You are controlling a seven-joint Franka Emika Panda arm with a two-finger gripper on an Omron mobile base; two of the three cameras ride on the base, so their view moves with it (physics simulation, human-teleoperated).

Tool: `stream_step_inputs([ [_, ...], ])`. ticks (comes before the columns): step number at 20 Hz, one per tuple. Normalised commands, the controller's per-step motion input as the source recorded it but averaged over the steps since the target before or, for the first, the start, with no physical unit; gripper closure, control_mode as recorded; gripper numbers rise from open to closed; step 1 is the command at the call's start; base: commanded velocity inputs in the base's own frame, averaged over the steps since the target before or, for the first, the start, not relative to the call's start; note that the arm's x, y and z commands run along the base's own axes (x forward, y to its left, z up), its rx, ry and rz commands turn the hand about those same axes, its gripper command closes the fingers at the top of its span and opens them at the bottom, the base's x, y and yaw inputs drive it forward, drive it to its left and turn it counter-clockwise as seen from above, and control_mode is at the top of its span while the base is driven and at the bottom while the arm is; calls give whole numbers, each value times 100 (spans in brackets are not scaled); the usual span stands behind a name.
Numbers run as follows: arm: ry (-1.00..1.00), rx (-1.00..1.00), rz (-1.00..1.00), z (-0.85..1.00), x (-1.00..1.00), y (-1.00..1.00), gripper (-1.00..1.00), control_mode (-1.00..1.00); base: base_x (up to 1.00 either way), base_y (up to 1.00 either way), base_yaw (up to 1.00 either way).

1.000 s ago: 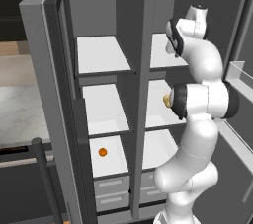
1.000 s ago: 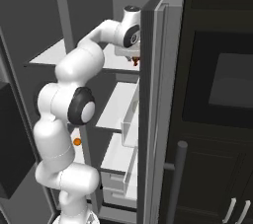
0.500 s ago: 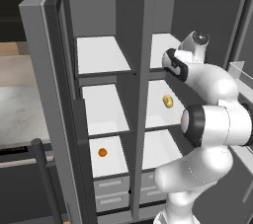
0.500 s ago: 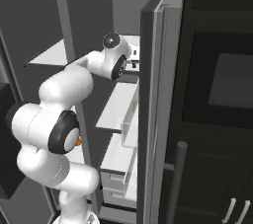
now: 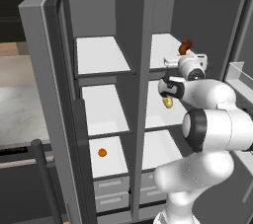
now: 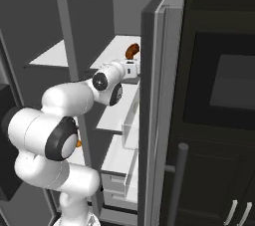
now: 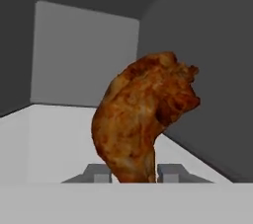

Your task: There's a chicken drumstick in the fridge that needs to be moved to the freezer for freezing. Pick up the chicken drumstick from the fridge, place it on any shelf in the freezer, and close the fridge and freezer doors when done.

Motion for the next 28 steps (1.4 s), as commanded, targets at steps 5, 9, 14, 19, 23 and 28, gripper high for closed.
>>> stream_step_inputs([
  [5,14,3,-4,69,-68,2,100,-100,0,0,0],
  [9,42,2,-10,61,-88,3,100,-100,0,0,0],
  [14,47,0,-8,40,-93,30,100,-100,0,0,0],
  [19,43,1,-3,42,-80,61,100,-100,0,0,0],
  [23,44,2,0,28,-67,72,100,-100,0,0,0],
  [28,27,8,0,7,-65,26,100,-100,0,0,0],
])
